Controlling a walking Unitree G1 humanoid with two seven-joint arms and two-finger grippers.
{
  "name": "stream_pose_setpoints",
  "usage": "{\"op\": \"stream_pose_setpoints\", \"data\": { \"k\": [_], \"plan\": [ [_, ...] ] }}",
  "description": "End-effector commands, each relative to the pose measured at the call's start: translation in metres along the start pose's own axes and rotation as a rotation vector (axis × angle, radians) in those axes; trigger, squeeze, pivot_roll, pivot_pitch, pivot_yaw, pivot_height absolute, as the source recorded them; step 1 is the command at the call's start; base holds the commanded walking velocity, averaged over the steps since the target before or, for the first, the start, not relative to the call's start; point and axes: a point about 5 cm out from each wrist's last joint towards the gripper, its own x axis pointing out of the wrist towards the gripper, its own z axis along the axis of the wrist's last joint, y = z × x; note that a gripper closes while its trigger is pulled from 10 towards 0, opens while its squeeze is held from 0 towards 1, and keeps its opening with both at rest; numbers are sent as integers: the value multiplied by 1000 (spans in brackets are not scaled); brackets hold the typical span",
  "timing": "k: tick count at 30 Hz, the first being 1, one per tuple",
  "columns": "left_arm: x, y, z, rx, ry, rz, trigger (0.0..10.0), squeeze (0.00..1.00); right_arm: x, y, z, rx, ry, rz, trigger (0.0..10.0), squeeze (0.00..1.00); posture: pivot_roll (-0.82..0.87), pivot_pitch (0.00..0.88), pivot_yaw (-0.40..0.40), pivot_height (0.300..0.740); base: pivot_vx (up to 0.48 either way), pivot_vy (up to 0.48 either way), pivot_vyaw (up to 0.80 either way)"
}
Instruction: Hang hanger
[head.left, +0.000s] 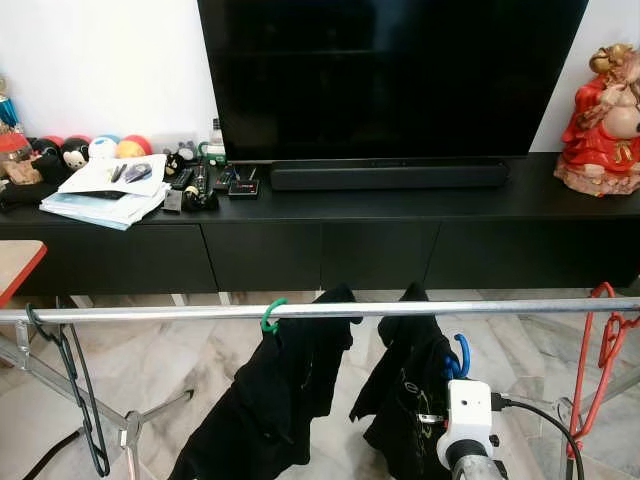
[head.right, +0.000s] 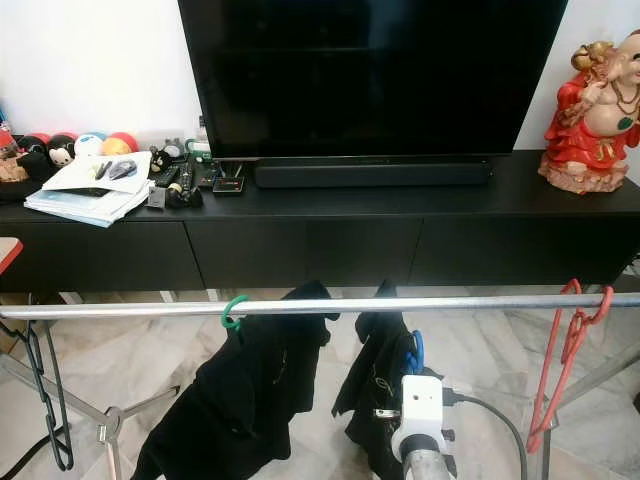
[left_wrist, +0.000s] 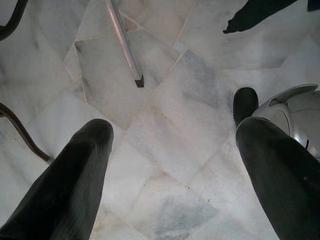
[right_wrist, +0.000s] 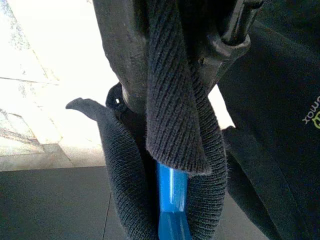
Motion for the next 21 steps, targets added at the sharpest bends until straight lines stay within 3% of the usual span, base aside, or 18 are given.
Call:
{"op": "stream_pose_setpoints", "data": {
  "k": [1,11,21],
  "plan": [
    [-1,0,-5,-12,25,1,10000,0,3,1,9,7,-39,0,10000,0,82,0,29,740,0,0,0],
    [-6,13,-18,-17,79,22,10000,0,3,0,8,17,-35,-10,10000,0,83,0,31,740,0,0,0],
    [-7,19,-18,-15,88,25,10000,0,3,0,8,21,-32,-13,10000,0,80,0,32,740,0,0,0]
  ]
}}
